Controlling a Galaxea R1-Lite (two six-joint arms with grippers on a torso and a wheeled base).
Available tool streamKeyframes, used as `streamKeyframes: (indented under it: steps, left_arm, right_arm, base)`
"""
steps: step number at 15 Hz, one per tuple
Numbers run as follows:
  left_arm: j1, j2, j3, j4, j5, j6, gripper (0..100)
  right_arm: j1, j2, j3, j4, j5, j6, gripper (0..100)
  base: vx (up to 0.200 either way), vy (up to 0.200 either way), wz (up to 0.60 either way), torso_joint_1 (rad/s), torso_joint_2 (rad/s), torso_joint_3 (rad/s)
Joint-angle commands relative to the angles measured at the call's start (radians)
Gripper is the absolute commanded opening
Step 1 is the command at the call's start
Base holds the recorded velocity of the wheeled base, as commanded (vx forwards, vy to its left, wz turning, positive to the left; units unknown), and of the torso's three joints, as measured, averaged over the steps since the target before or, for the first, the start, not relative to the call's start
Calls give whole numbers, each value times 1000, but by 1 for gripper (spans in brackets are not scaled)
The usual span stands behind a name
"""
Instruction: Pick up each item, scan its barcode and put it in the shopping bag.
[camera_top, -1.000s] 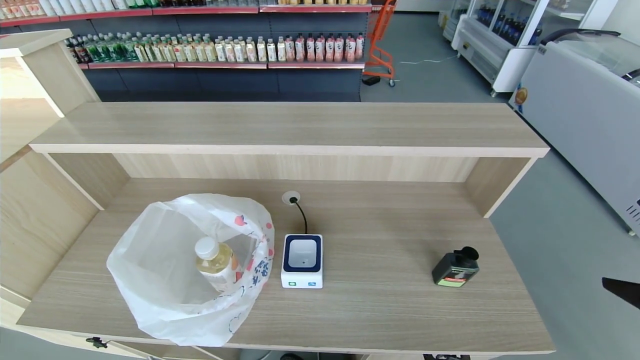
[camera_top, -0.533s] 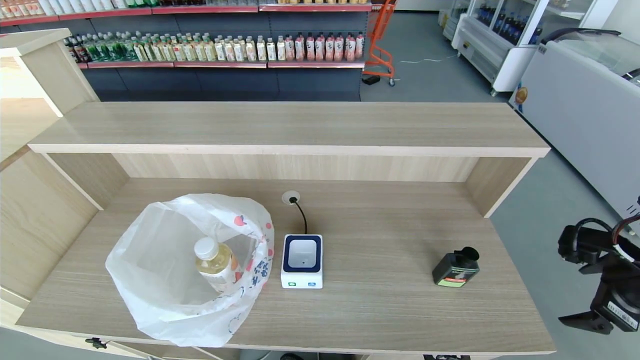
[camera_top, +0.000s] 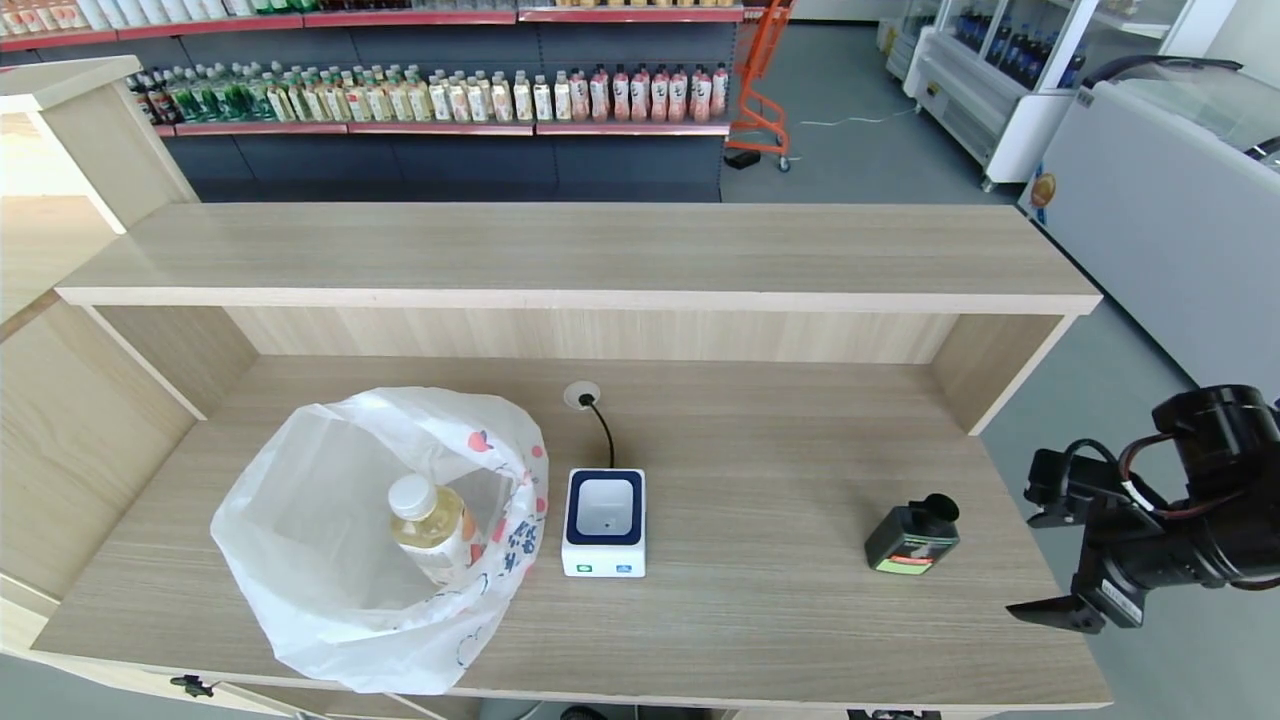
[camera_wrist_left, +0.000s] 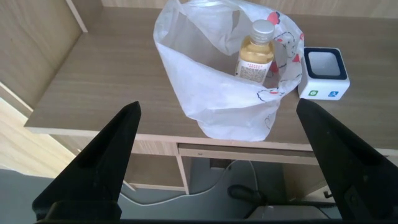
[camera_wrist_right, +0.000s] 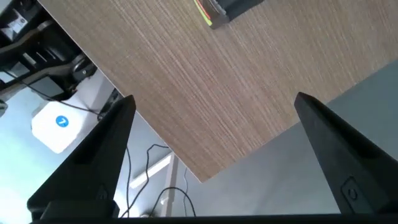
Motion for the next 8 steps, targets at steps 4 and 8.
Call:
streamKeyframes:
  steps: [4, 8]
  left_arm:
    - [0, 0, 0, 0, 1, 0, 100]
    - [0, 0, 0, 0, 1, 0, 100]
  right_arm:
    - [62, 145, -4, -145, 59, 2, 100]
    - [101, 204, -19, -193, 85, 7, 100]
  base:
    - [0, 0, 0, 0, 0, 0]
    - [0, 0, 0, 0, 0, 0]
